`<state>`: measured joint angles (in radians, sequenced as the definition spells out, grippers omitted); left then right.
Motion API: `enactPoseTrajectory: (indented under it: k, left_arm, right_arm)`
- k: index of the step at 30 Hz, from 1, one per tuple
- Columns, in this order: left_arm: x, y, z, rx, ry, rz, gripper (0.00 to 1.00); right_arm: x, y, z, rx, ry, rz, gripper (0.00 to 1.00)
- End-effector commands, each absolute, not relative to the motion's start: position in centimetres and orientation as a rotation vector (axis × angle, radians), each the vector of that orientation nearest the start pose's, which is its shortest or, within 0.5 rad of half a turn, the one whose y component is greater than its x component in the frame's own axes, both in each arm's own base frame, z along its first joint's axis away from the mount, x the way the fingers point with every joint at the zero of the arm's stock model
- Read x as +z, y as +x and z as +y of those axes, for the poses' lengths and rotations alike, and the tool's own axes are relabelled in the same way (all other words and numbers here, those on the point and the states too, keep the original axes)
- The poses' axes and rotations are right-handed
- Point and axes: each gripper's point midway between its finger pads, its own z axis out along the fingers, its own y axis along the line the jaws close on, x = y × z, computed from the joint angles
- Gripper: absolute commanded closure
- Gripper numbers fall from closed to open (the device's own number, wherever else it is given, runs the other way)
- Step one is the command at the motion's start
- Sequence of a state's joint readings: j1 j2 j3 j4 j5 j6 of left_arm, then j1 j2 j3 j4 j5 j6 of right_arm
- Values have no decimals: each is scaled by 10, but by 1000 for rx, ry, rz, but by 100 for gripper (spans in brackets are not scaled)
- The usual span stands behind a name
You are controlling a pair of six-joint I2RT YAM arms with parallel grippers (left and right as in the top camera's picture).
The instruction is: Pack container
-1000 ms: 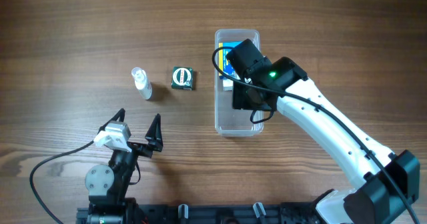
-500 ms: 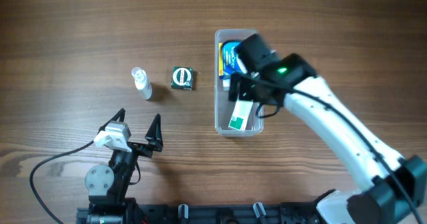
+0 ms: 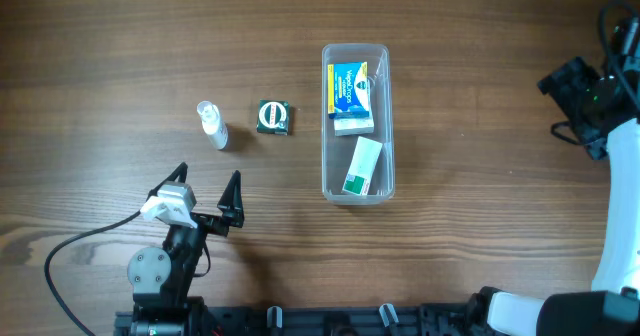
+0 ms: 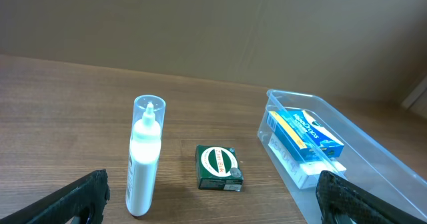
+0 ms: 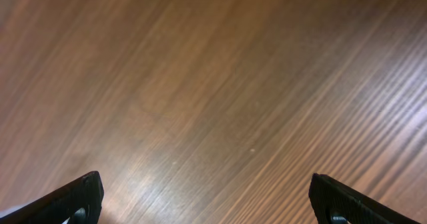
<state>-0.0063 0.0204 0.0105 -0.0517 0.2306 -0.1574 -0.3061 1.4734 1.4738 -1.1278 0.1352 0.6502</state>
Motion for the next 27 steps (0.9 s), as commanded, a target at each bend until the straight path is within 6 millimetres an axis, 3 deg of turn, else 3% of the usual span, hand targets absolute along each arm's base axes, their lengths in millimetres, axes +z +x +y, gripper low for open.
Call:
enactPoseTrajectory:
  k: [1, 4, 7, 9, 19, 21, 24, 27]
  left_arm:
    - [160, 242, -40, -300, 65, 1640, 0]
    - [160, 242, -40, -300, 65, 1640, 0]
    - [160, 242, -40, -300, 65, 1640, 0]
    - [160, 242, -40, -301, 64, 1640, 0]
    - [160, 242, -40, -301, 64, 1640, 0]
    - [163, 240, -48, -384, 60, 1632, 0]
    - [191, 230, -72, -557, 128, 1545, 0]
    - [250, 218, -70, -536, 140, 1456, 0]
  right_arm:
    - [203, 318, -134, -94, 1325, 2388, 0]
    - [198, 321, -148, -108, 1374, 2353, 0]
    - [187, 312, -169, -102, 1588, 2257, 0]
    - [181, 309, -172, -67, 1644, 2255, 0]
    - [190, 330, -183, -44, 1593, 2169, 0]
    - [190, 330, -183, -45, 1593, 2168, 0]
    - [190, 330, -183, -45, 1594, 2168, 0]
    - [190, 330, -183, -45, 1593, 2168, 0]
